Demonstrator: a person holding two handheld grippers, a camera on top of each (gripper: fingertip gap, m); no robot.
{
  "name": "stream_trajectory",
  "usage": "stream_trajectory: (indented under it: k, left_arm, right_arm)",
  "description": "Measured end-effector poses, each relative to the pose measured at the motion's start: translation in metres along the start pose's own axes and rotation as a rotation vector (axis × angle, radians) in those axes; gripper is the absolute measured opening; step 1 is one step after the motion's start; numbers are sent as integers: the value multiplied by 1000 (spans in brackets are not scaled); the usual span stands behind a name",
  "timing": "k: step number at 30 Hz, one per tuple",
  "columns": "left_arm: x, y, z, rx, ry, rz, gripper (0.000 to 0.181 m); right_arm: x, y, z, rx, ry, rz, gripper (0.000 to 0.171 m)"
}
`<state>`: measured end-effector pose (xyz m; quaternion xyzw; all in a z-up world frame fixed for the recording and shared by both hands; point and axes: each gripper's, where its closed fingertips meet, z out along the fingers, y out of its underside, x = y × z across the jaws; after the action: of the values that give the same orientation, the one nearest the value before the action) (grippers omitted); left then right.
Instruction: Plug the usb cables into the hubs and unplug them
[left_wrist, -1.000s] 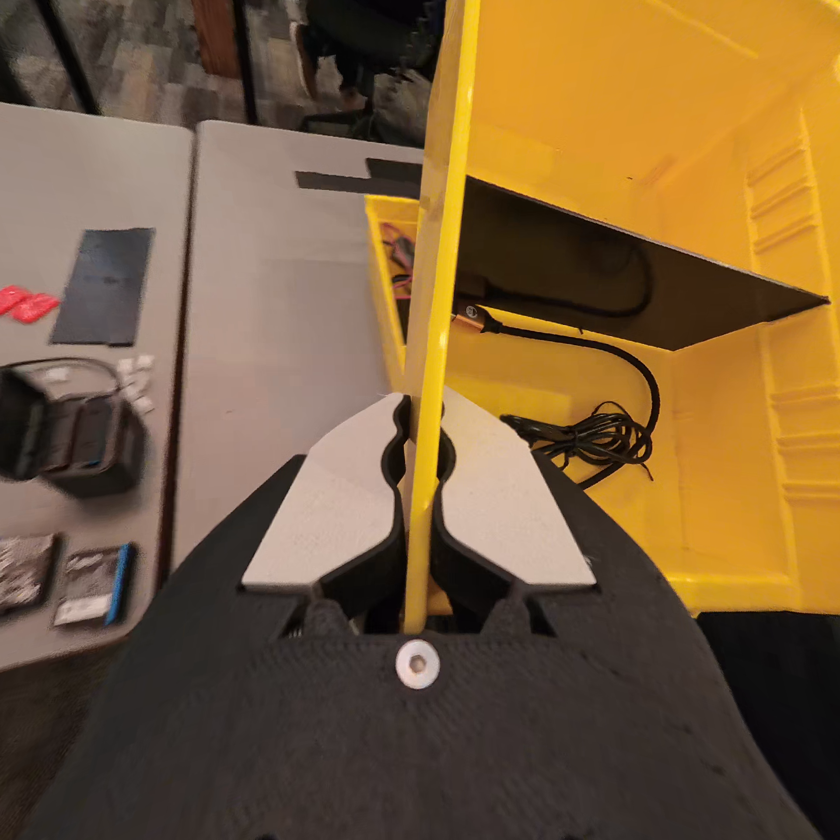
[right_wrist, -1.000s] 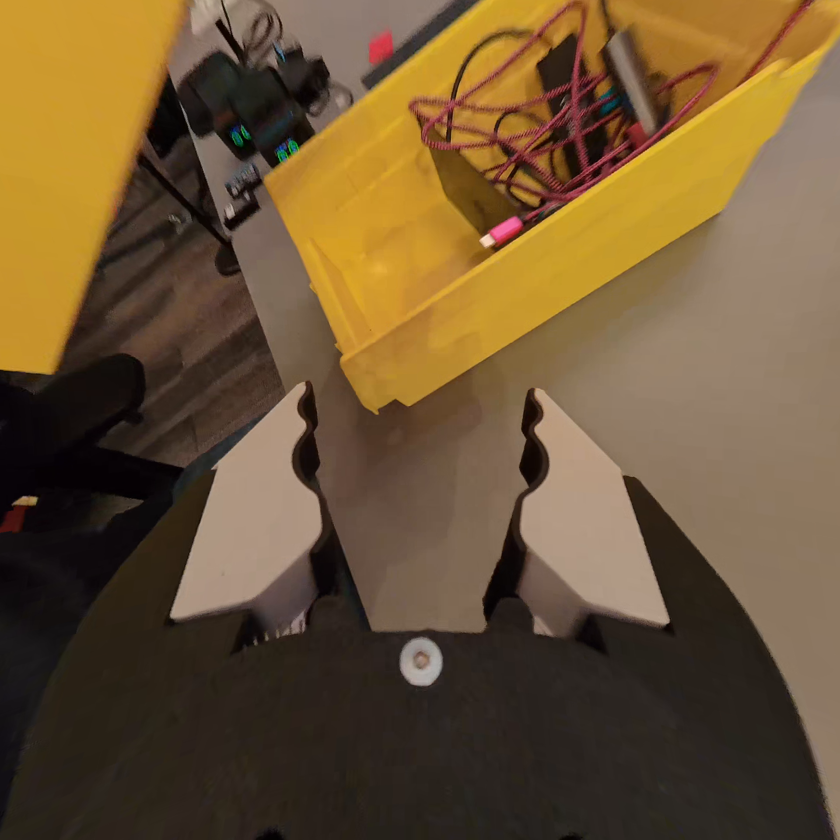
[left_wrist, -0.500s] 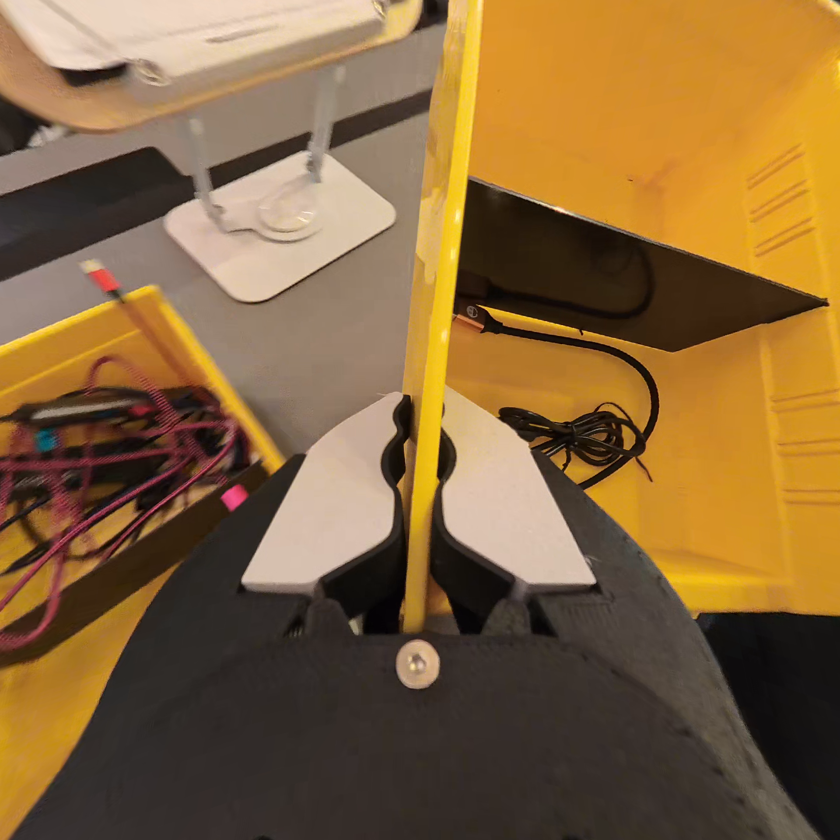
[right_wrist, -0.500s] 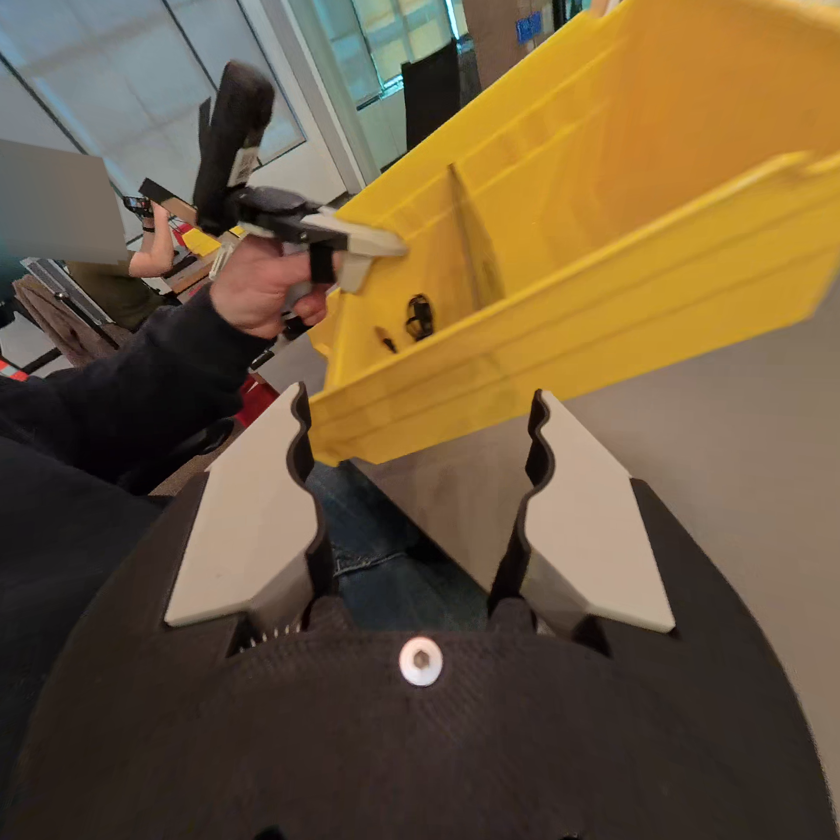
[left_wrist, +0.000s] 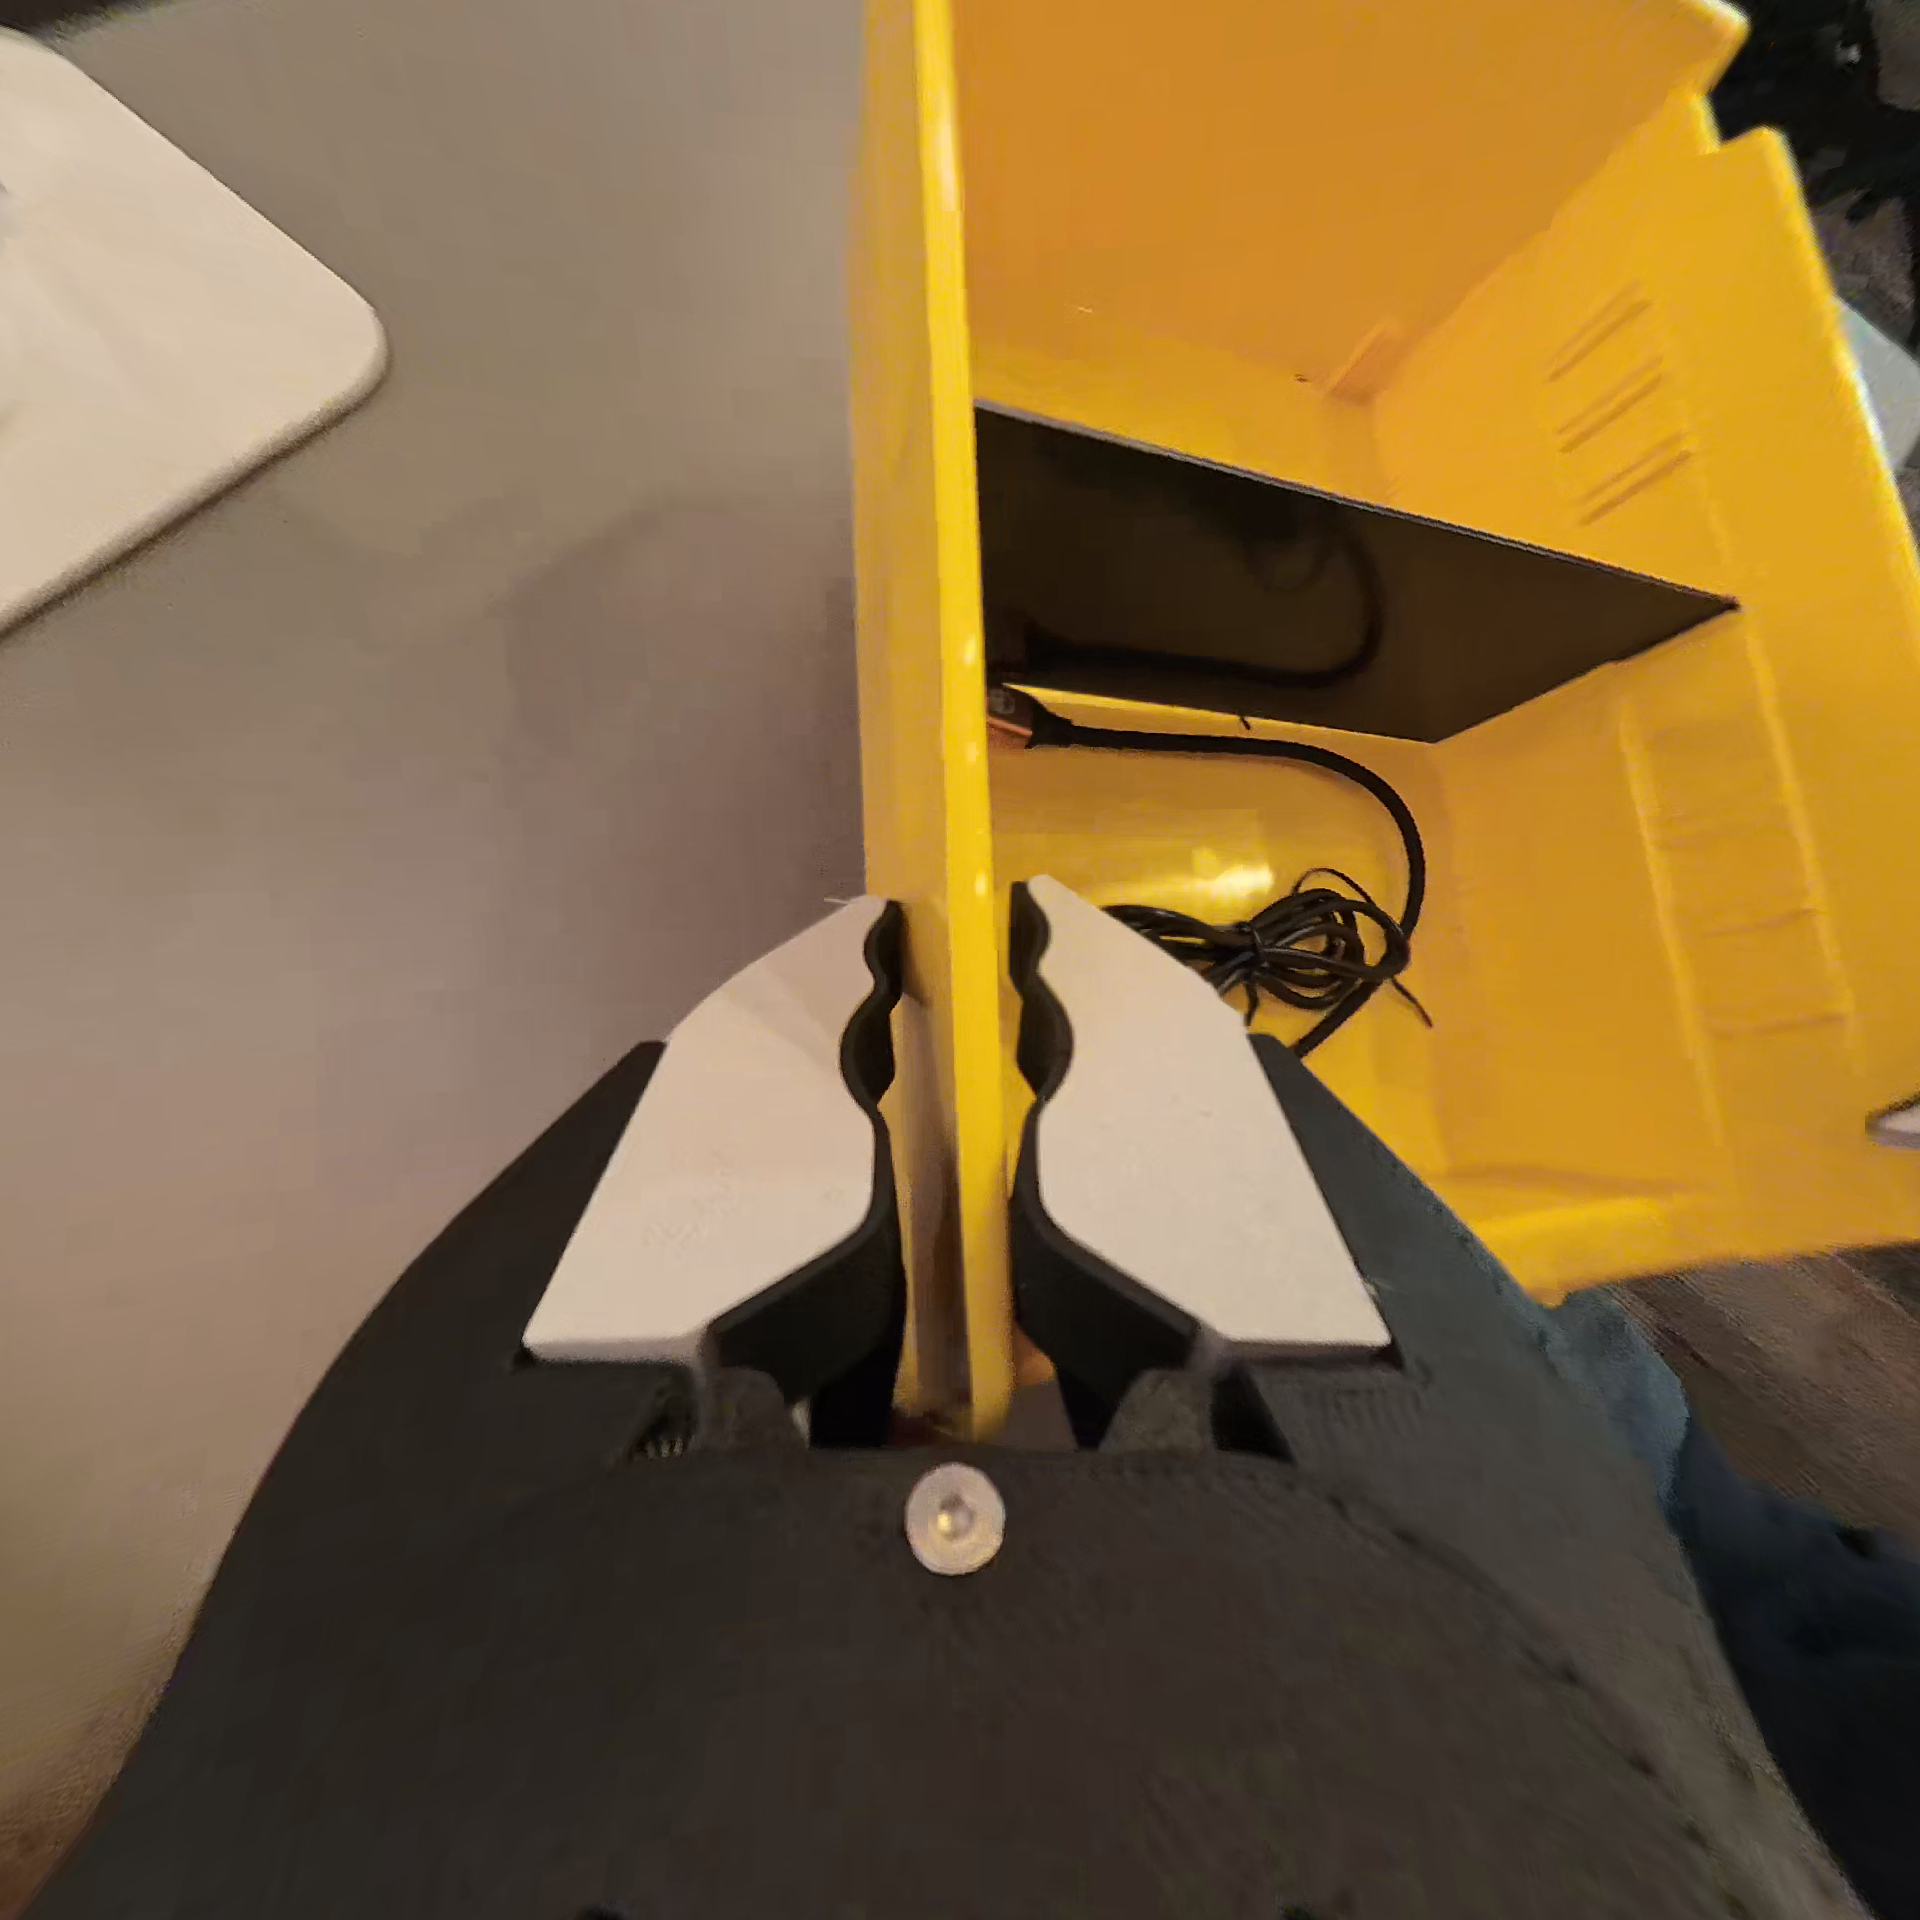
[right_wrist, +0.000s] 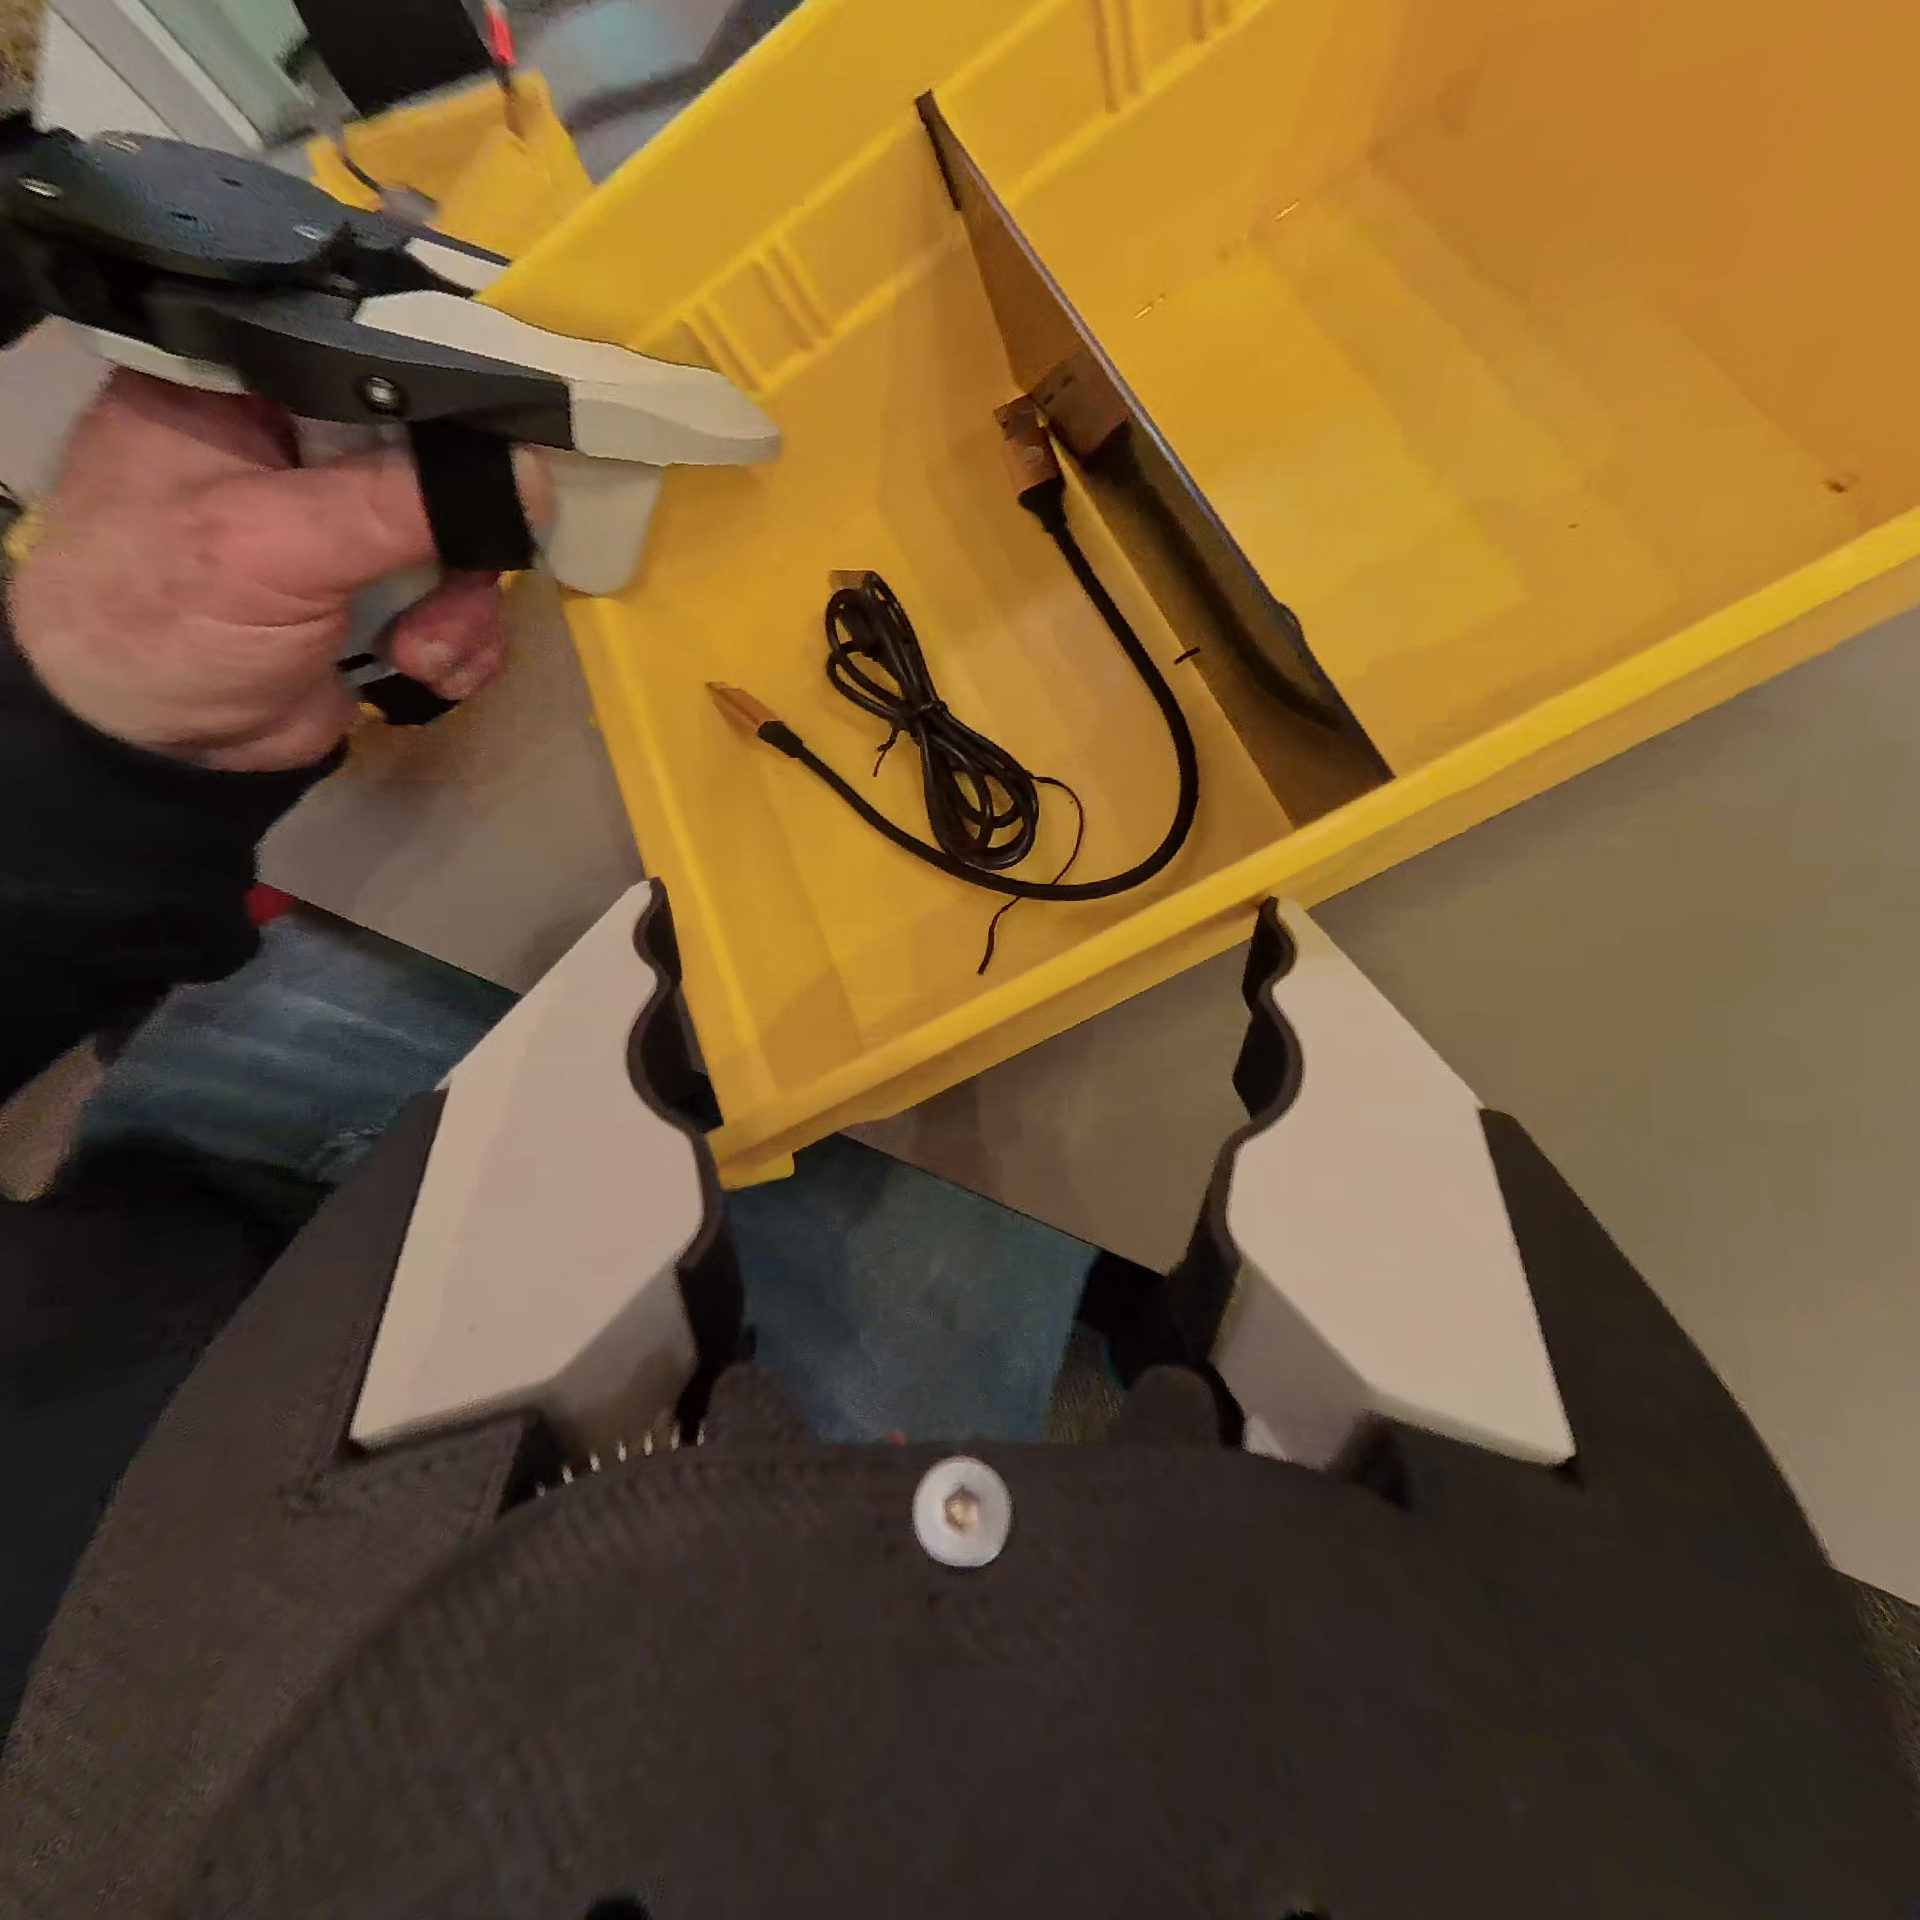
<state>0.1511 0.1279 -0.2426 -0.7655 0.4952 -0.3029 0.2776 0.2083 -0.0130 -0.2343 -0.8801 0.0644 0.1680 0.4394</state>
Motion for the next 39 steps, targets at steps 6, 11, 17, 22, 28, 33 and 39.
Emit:
stream_trajectory:
  k: [6, 11, 17, 22, 28, 33, 39]
  left_arm:
    - [16, 26, 12, -34, 68, -53, 31]
    - [34, 37, 14, -55, 153, -83, 45]
    - [66, 49, 13, -118, 255, -50, 58]
    - [76, 52, -3, -111, 364, -87, 57]
    - [60, 36, -64, 1, 388, -108, 51]
    - [-72, 51, -154, 78, -86, -88, 55]
    - [-240, 143, -276, 8, -606, -272, 60]
  right_arm:
    - [22, 11, -3, -82, -11, 19, 95]
    - [41, 4, -11, -159, 43, -48, 79]
    - [84, 0, -28, -303, 226, -209, 30]
    - [98, -3, -31, -374, 273, -271, 18]
    - [110, -11, -26, -421, 286, -314, 15]
    - [128, -19, -26, -474, 306, -376, 14]
    - [154, -29, -28, -505, 310, -368, 12]
